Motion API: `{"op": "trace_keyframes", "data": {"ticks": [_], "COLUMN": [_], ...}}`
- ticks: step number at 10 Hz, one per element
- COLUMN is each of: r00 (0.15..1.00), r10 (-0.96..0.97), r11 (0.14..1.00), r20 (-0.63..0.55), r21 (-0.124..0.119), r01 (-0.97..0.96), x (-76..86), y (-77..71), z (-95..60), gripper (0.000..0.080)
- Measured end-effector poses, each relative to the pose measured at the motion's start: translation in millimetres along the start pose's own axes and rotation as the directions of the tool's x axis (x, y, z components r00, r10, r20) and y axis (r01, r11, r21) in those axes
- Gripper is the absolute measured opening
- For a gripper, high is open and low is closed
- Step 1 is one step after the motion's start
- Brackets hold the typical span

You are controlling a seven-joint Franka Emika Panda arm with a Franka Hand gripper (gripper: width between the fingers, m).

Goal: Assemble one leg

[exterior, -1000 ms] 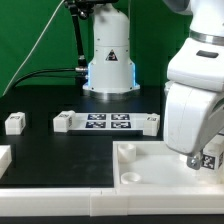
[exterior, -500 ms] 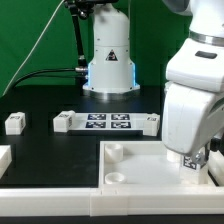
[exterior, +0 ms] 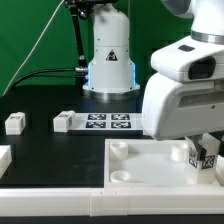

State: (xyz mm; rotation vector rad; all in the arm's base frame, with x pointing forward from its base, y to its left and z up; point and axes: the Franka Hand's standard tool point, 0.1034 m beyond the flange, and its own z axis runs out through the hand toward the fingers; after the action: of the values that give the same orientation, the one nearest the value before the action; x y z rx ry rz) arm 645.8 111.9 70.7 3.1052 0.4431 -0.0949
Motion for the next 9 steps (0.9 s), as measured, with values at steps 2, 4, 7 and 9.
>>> {"op": "trace_keyframes", "data": {"ticks": [2,4,7,9], "r00": [0.974,0.832,0.631,0.486], "r10": [0.228,0.554,0.775,0.874], "r11": [0.974,0.833,0.631,0.486], "r20": [-0.009,-0.025,-0.024,-0.012], "r21": [0.001,0.025,0.019,0.009], "r01": [-0.228,-0.553,-0.775,-0.874], "x": [0.1,-2.5,-3.3,-4.6], "y": [-2.0,0.1,-0.5,-4.6], "z": [-0.1,-1.0,-1.1,-1.6], "gripper": [0.0291,0.0291,0.0292,0.0283]}}
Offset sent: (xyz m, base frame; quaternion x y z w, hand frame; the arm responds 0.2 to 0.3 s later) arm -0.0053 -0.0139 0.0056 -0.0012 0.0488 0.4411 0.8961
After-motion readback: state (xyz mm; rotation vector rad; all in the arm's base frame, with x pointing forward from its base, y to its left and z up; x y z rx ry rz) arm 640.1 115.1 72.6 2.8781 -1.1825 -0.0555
